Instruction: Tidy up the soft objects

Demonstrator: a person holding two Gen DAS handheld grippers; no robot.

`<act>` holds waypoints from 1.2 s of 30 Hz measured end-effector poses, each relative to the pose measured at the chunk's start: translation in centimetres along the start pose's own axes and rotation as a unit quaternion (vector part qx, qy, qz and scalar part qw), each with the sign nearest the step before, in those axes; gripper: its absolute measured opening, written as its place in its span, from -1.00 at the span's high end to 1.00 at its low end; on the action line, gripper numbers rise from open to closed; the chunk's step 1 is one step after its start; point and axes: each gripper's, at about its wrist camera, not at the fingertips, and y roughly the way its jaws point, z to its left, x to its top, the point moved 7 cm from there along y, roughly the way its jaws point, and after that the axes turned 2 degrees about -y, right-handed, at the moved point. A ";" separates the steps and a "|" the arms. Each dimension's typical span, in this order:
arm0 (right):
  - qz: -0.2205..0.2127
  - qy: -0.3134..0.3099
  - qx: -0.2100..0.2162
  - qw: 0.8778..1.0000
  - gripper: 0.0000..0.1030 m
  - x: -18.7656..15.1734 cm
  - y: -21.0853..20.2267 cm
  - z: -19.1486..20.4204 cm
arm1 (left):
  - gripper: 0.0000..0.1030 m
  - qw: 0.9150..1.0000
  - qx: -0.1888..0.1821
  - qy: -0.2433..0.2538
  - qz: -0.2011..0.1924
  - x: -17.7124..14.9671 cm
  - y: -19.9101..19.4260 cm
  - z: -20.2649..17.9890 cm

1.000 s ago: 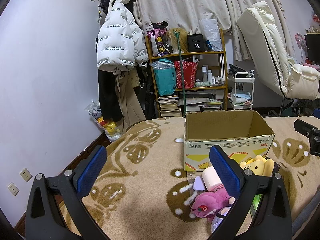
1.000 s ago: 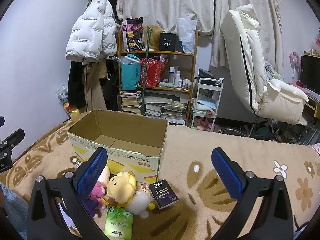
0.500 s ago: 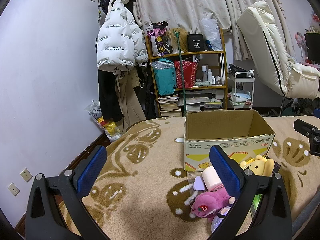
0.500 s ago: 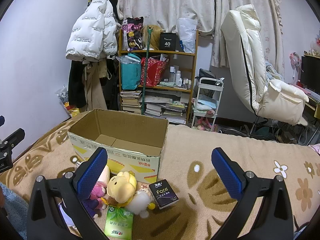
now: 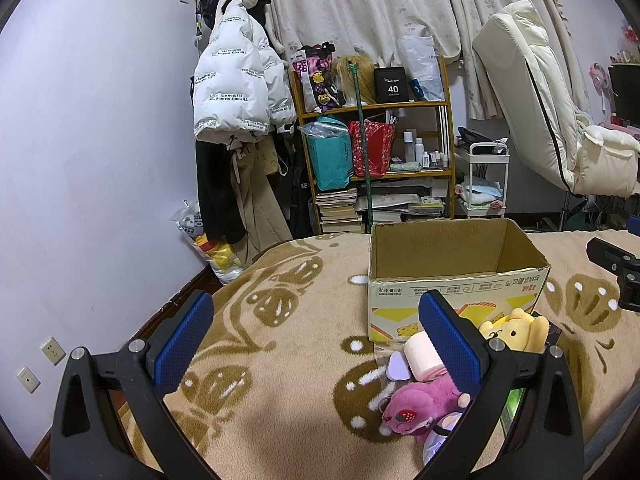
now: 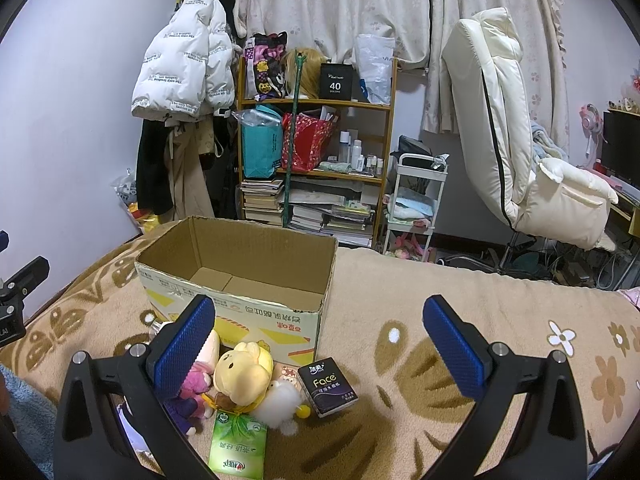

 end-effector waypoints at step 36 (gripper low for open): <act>0.021 0.017 0.052 0.998 -1.00 -1.5 0.6 1.0 | -0.97 0.994 -0.072 0.067 0.043 -2.3 0.6 -4.8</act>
